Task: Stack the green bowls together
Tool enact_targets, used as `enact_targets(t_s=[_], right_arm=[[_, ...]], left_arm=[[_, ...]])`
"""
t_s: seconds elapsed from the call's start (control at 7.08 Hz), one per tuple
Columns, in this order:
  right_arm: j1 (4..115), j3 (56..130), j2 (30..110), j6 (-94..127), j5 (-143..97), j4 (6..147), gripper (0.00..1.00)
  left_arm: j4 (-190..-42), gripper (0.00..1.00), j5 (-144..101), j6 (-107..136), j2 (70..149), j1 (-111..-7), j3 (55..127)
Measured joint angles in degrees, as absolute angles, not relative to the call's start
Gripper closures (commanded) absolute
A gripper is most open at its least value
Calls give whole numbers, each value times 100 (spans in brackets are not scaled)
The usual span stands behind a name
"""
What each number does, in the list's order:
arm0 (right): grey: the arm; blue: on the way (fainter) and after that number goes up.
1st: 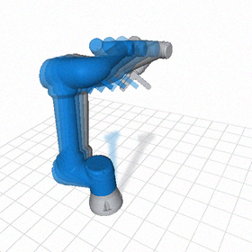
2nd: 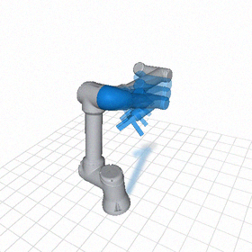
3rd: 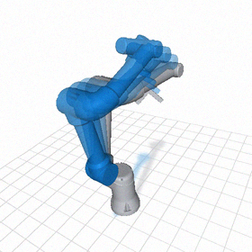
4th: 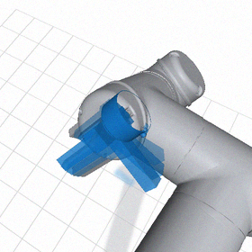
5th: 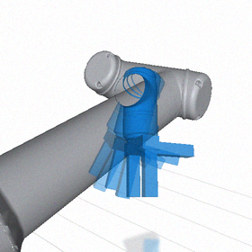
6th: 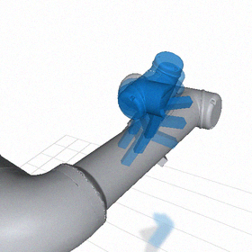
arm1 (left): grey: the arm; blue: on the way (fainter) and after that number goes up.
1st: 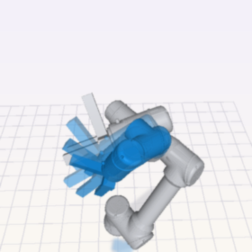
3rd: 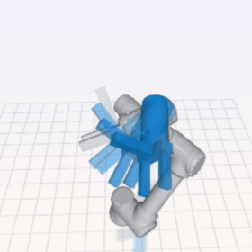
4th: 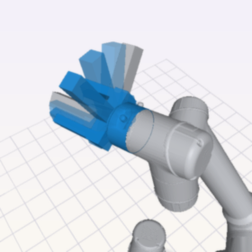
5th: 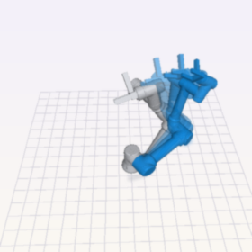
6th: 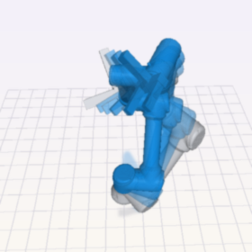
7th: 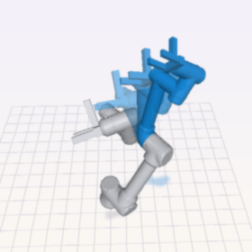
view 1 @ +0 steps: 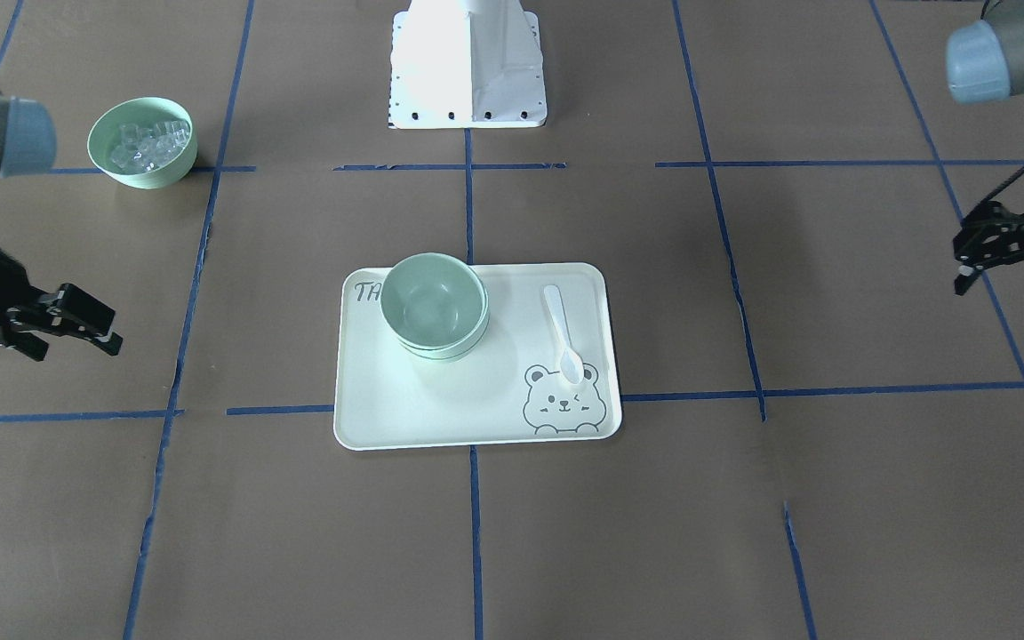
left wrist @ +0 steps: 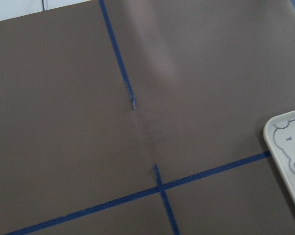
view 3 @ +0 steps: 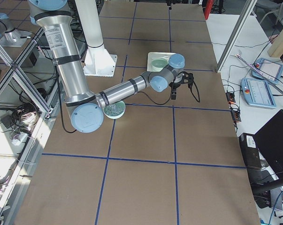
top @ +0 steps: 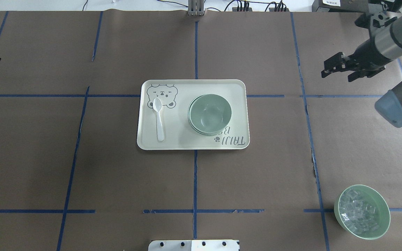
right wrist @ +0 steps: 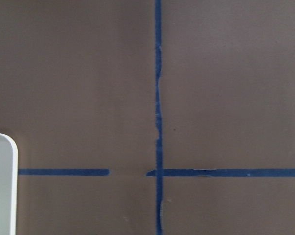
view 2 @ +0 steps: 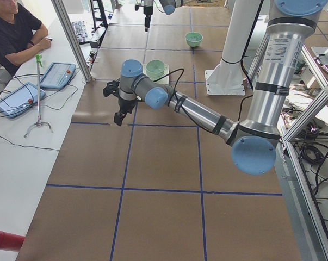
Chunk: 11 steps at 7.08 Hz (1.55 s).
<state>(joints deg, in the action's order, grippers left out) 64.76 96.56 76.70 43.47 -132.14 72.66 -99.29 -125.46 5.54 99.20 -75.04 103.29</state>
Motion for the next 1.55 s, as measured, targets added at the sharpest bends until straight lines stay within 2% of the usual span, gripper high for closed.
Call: enact_targets(t_s=[0.28,0.56,1.13,1.55], right_arm=[[7341,9591,7876,1893,-13277,8480,0],[8099,9303,7895,72,-13286,9383,0],[8382,9114,8153,-501,-13296,9680,0],[8385,9052,8196,-506,-13288,9676,0]], left_arm=[[-9920,0,-12949,-910,9773,-8450,9506],[-9774,0,-13166,-1299,9696,-8904,8957],[-8302,0,-13951,-1065,9129,-8986,9586],[-7996,0,-13950,-1071,9025,-8981,9798]])
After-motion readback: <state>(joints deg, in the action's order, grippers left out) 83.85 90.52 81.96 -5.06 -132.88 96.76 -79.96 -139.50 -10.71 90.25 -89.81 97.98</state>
